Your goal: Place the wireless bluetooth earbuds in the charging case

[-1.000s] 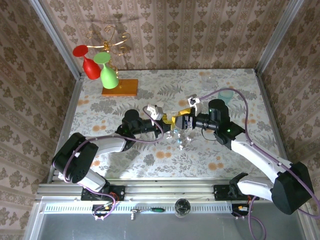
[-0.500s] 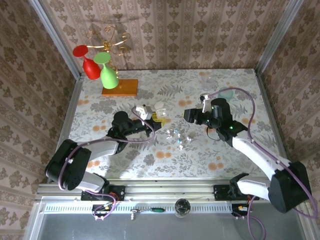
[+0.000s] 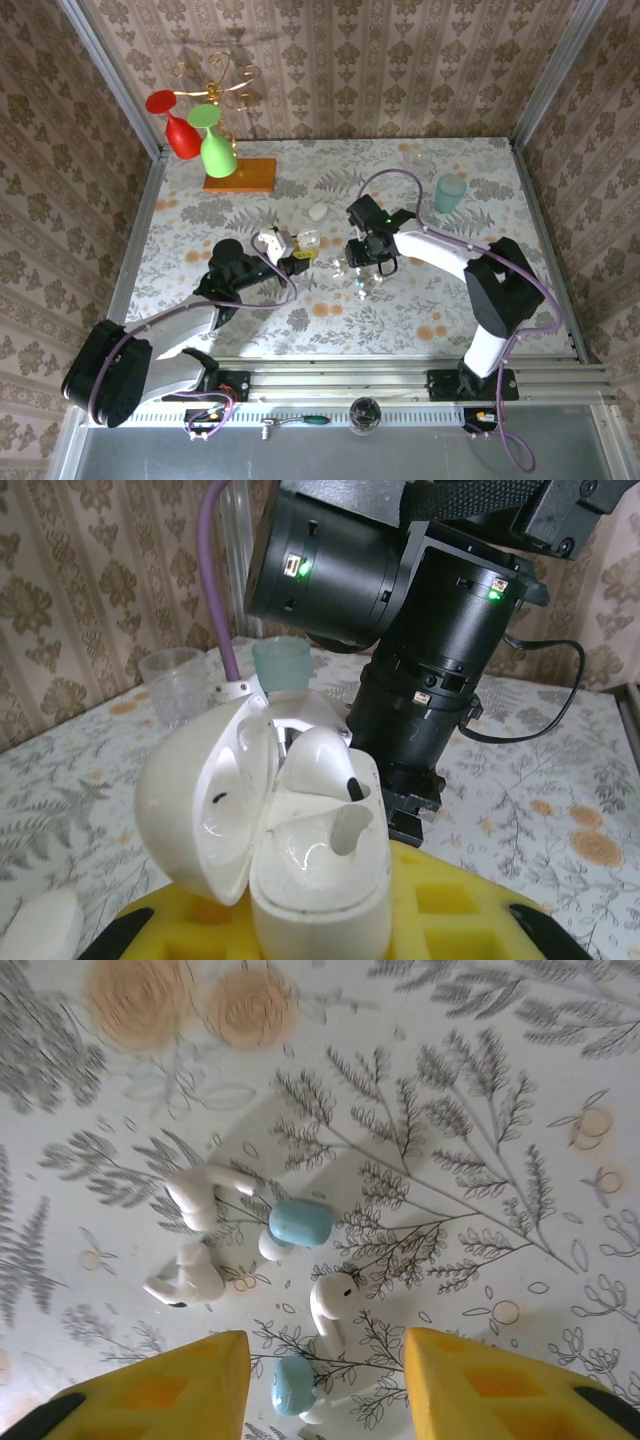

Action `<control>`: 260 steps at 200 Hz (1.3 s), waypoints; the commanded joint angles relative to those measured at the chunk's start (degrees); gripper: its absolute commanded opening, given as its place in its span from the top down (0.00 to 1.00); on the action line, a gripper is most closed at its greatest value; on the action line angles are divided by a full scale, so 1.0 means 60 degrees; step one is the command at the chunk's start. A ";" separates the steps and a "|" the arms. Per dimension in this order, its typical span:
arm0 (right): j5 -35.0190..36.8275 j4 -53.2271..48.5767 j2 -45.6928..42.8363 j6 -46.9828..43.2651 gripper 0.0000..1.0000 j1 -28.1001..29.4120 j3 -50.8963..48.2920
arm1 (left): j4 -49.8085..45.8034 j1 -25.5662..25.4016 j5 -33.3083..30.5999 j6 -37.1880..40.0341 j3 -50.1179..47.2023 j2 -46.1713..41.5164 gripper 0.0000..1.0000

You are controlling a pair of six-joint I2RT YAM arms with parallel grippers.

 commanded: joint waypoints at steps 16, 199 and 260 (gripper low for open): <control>0.1033 -0.1593 0.0962 0.0129 0.59 0.0313 0.0897 | 0.0015 0.0101 -0.0266 0.0180 -0.0235 -0.0186 1.00; 0.1614 -0.2949 0.3078 -0.0416 0.66 0.0754 0.2734 | 0.0391 0.0093 -0.0085 0.0036 -0.0236 0.0184 1.00; 0.1556 -0.3474 0.3638 -0.0810 0.67 0.0736 0.3275 | 0.0522 0.0087 0.0046 -0.0043 -0.0150 0.0350 1.00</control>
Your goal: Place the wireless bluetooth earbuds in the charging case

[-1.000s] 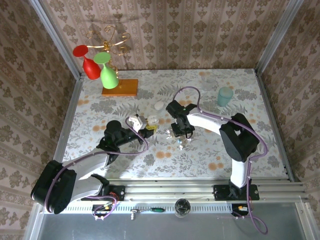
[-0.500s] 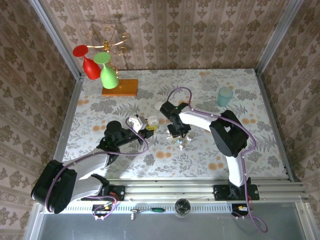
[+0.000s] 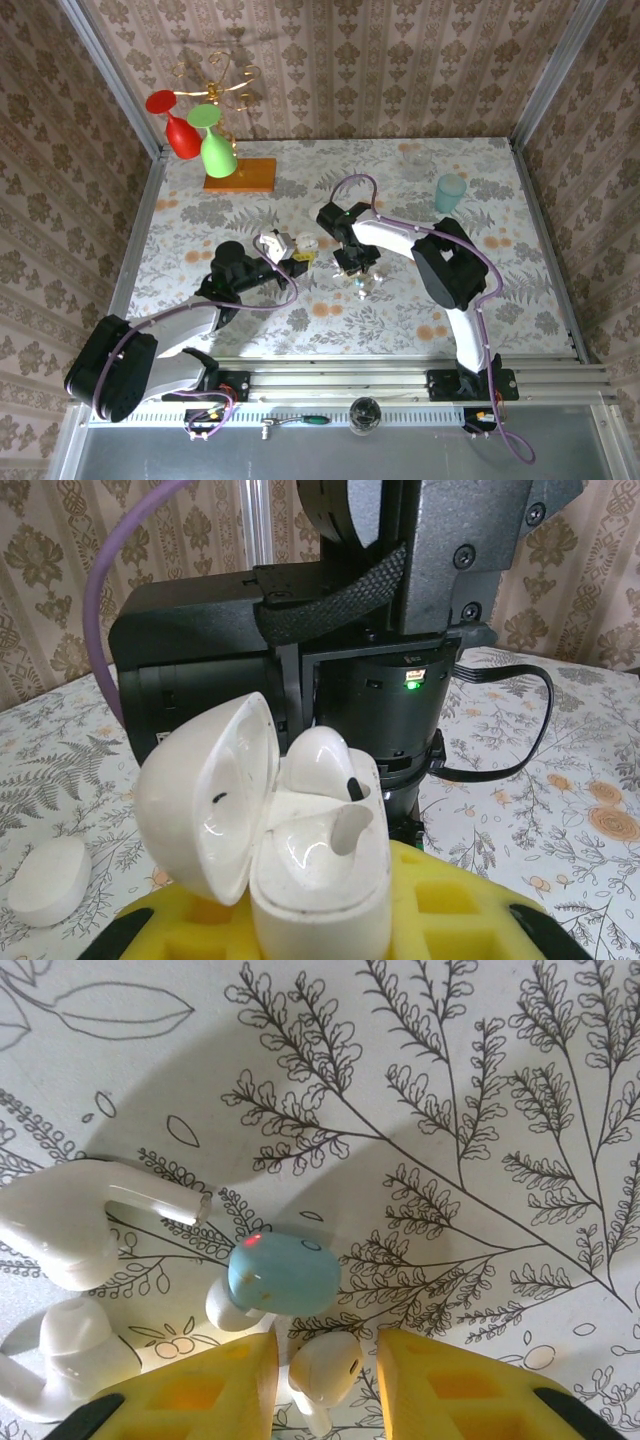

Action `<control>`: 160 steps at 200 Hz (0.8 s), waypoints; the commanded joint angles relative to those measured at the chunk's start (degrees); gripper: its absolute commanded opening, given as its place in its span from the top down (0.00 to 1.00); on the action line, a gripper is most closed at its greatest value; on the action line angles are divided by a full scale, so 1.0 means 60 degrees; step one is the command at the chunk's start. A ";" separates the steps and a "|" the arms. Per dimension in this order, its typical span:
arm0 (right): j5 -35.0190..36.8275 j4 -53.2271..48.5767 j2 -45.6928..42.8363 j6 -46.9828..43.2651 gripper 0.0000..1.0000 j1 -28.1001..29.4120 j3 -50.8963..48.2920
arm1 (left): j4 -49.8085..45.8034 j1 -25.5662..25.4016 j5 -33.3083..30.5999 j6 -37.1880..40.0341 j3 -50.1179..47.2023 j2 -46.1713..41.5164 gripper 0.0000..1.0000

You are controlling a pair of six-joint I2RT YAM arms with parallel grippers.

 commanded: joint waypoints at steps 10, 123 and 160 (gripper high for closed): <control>0.0208 -0.0594 0.0570 -0.0341 0.68 0.0031 0.0321 | 0.0445 0.0021 0.0232 -0.0077 0.0081 0.0038 1.00; -0.0937 0.2801 -0.2238 0.0219 0.75 -0.0451 -0.1885 | 0.1372 -0.0021 -0.0084 -0.0355 0.0037 0.0595 1.00; -0.1772 0.5597 -0.4258 0.0413 0.74 -0.0800 -0.3620 | 0.1612 -0.0235 -0.0654 -0.0283 0.0107 0.0832 1.00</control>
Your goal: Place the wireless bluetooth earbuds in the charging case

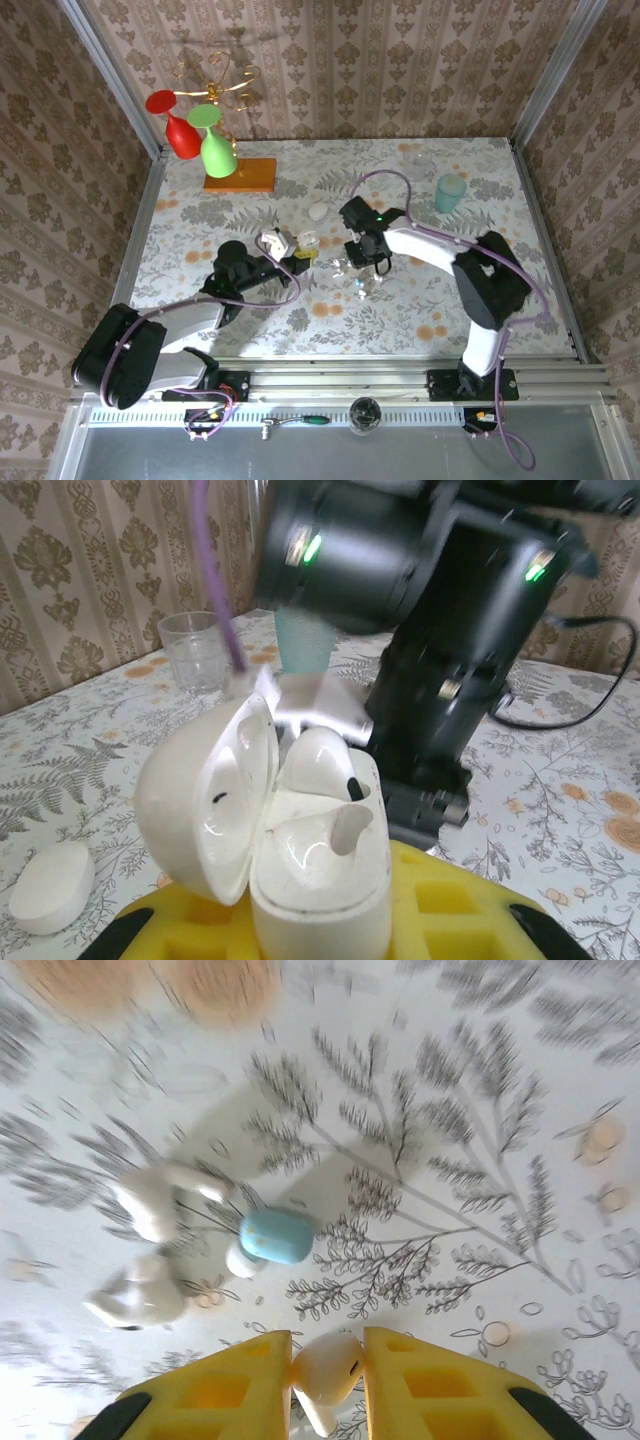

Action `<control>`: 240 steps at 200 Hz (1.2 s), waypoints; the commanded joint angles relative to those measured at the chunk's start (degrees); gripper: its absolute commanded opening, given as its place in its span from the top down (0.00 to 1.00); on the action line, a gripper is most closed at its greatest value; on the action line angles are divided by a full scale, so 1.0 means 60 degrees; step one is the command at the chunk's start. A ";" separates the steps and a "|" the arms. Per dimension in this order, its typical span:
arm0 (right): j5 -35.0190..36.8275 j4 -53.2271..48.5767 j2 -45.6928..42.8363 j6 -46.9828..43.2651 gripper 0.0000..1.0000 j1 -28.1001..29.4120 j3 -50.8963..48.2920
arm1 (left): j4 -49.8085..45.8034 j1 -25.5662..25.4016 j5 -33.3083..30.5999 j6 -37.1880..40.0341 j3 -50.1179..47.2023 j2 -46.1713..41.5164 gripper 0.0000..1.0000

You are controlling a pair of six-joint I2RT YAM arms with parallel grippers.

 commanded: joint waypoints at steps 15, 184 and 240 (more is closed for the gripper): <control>-0.0869 0.3454 -0.2070 0.0295 0.74 -0.0226 -0.1402 | 0.0625 -0.0373 -0.0929 -0.0020 0.0225 0.0280 1.00; -0.3311 0.8606 -0.5629 0.1036 0.75 -0.0302 -0.3971 | 0.1858 -0.1641 -0.1781 -0.0586 0.2021 0.2566 1.00; -0.3227 0.8587 -0.5254 0.0851 0.76 -0.0191 -0.3908 | 0.2123 -0.1847 -0.1864 -0.0845 0.2240 0.2721 1.00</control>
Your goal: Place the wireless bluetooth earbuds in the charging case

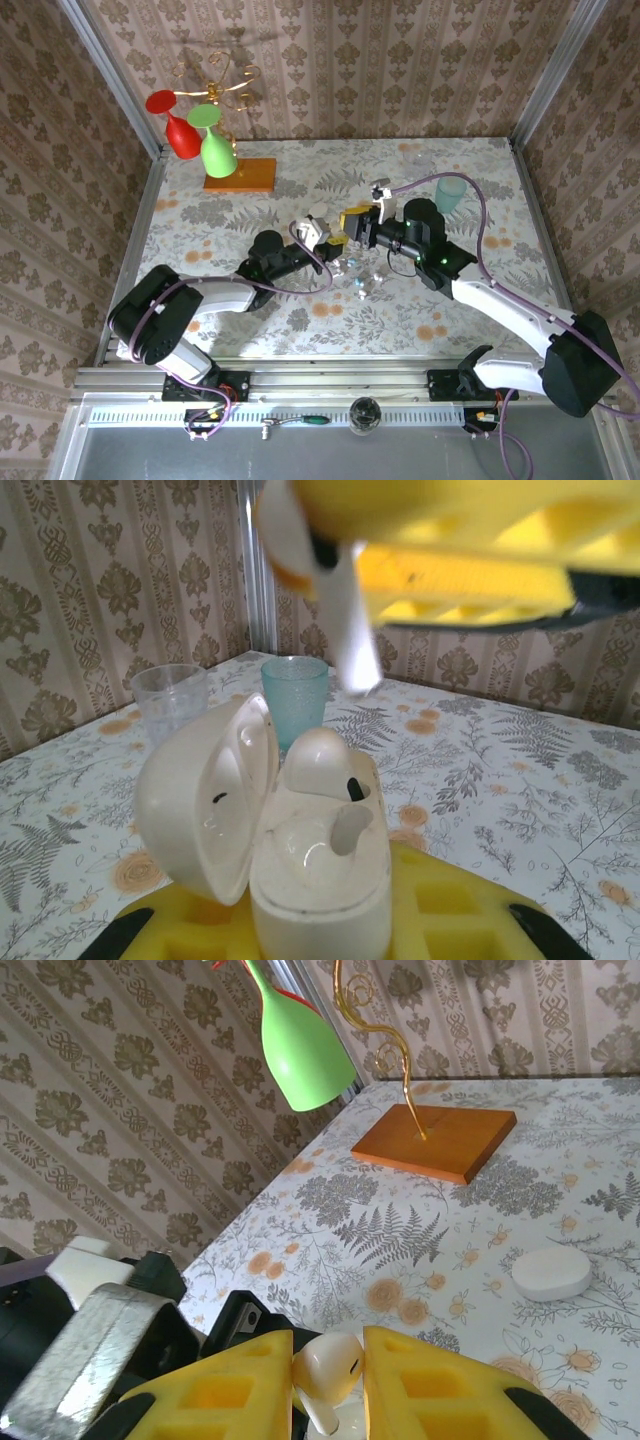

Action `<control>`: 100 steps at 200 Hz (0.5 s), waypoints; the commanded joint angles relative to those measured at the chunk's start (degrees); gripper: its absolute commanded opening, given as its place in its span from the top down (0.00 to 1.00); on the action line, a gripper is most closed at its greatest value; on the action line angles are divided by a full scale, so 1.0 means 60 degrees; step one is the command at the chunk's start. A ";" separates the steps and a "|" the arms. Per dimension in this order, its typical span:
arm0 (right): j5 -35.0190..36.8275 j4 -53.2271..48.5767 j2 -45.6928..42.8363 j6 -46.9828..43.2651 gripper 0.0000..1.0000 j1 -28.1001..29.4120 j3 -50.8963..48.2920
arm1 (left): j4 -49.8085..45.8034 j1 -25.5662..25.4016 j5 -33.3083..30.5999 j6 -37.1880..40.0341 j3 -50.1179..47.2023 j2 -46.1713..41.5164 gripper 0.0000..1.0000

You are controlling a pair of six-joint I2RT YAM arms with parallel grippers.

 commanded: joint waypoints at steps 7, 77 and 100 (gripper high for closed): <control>-0.0060 0.0266 0.0146 -0.0095 0.76 0.0084 0.0025 | 0.0696 -0.0063 -0.0142 -0.0362 0.0231 0.0045 1.00; 0.0138 -0.0007 0.0396 -0.0355 0.77 0.0083 0.0033 | 0.0675 -0.0068 -0.0138 -0.0421 0.0334 0.0038 1.00; 0.0297 -0.0123 0.0298 -0.0456 0.77 0.0083 0.0019 | 0.0618 -0.0058 -0.0220 -0.0421 0.0345 0.0024 1.00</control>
